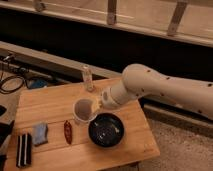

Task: Place the ceramic cup in the ceramic bowl

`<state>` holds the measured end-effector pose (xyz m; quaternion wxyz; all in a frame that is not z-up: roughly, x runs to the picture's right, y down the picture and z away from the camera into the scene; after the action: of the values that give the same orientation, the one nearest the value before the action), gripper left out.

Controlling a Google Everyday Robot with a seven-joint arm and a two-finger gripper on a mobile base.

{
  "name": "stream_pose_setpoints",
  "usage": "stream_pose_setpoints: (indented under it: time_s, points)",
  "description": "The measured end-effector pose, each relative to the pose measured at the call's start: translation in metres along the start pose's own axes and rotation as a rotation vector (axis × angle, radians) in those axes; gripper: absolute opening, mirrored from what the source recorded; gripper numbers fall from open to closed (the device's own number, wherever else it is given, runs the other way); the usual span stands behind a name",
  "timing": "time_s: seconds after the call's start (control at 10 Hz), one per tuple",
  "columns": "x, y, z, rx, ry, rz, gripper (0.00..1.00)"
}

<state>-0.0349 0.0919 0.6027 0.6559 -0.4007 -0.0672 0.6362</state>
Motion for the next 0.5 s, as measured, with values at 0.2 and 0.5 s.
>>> stream_pose_setpoints:
  time_s: [0.2,0.5]
  points:
    - [-0.003,0.001,0.004,0.006,0.019,0.005,0.03]
    - [0.006,-0.045,0.02,0.017,0.056,0.159,0.03]
